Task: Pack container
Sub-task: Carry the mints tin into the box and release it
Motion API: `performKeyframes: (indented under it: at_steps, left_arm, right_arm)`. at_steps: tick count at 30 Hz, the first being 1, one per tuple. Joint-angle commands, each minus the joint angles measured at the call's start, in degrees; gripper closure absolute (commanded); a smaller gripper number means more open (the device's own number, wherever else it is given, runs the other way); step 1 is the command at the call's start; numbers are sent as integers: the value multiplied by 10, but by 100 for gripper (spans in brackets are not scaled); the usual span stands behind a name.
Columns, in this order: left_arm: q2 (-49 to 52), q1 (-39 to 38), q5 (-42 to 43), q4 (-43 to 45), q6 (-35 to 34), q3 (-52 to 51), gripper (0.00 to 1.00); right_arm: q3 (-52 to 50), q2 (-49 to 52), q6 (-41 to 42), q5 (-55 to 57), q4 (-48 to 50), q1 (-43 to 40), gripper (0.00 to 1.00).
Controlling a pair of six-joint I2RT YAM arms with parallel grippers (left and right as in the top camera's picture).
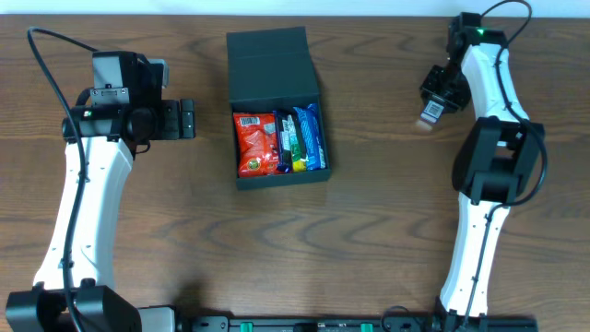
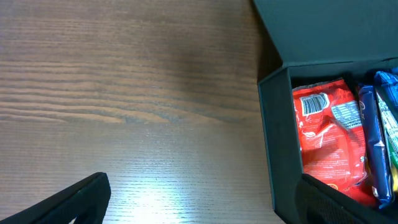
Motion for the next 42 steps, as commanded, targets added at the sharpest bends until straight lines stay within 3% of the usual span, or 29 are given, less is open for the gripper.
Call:
performKeyframes:
  at_steps: [1,11,20,27,42]
  left_arm:
    - [2,1,2,2,-2,12,5]
    - [2,1,2,2,-2,12,5]
    - [2,1,2,1,-2,12,5]
    - [2,1,2,0,-2,12,5]
    - [2,1,2,-5,-2,12,5]
  right_arm:
    - [66,-51,-17,-4,-21,37,92]
    - [155,-149,-95,-34,-91,225,98]
    - [102,-157,-44,-52,-124,380,98]
    - [-15,-157,-3,-73,-76,441,98]
    - [-108,-156,31,-72,27,477,98]
